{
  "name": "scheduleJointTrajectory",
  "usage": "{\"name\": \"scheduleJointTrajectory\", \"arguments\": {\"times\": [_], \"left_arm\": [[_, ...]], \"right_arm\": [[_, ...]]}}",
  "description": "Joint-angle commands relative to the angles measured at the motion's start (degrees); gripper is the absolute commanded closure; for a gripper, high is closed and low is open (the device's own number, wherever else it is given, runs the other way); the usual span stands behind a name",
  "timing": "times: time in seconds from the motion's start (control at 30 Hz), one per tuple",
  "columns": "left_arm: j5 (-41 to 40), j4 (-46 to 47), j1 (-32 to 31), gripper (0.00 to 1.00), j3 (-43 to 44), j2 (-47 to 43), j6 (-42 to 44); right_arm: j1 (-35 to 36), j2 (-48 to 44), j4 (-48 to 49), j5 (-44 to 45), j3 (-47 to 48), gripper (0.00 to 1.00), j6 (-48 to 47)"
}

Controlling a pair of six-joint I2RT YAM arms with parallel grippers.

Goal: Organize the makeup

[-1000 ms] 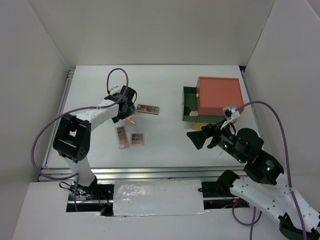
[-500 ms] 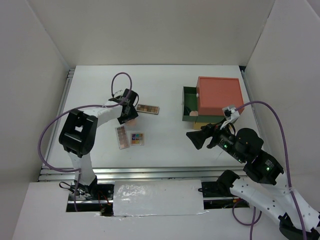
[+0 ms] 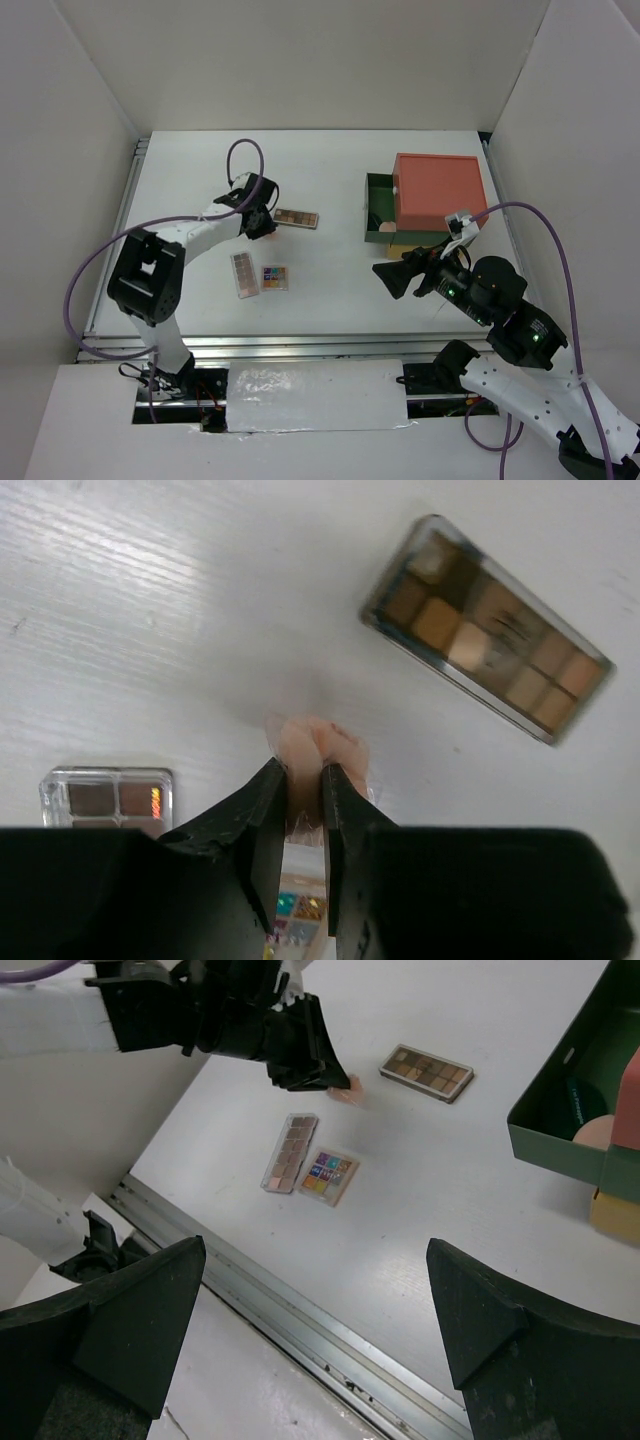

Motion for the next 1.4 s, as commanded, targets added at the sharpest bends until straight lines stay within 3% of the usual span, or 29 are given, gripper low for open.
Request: {"name": "scheduleJointTrajectory", "arguments": {"times": [0.0,0.27,0.47,0.57,0.83,1.1,1.17,1.27,1.37], "left_arm": [[1.96,3.32,-4.45,0.69,2.22,-8.53,3.20],[8.73,14.48,-13.95,0.64,15.13,-6.97,9.27],[8.64,15.54,-18.43,0.54,30.06,4.27,11.99],[8.29,16.33,-19.40,0.52,33.41,8.33,13.05],[12.60,20.38,-20.55,0.53,36.06,14.40,13.67],[-1.44,17.67,-21.51,0.34,26.66,5.18,12.17],[-3.91,15.55,-21.51,0.36,26.40,5.00,10.95],[-7.43,11.16,-21.51,0.65,27.36,6.48,8.49],[-8.06,7.20,-21.51,0.74,30.52,10.26,7.95]], "right_arm": [[0.32,-0.28,2.50,0.84,-0.28,0.00,-0.36],[0.41,-1.07,1.27,2.16,1.57,0.00,-0.36],[0.49,-2.13,-0.74,2.07,2.27,0.00,-0.27],[0.41,-2.83,-1.54,2.42,2.45,0.00,-0.45],[0.41,-3.89,-2.07,3.39,2.36,0.00,-0.80],[0.32,-3.80,-1.72,3.39,1.57,0.00,-1.06],[0.41,-3.71,-1.28,3.13,1.30,0.00,-0.97],[0.32,-3.36,-0.93,2.78,1.22,0.00,-0.80],[0.32,-2.84,-1.01,2.60,1.65,0.00,-0.80]]}}
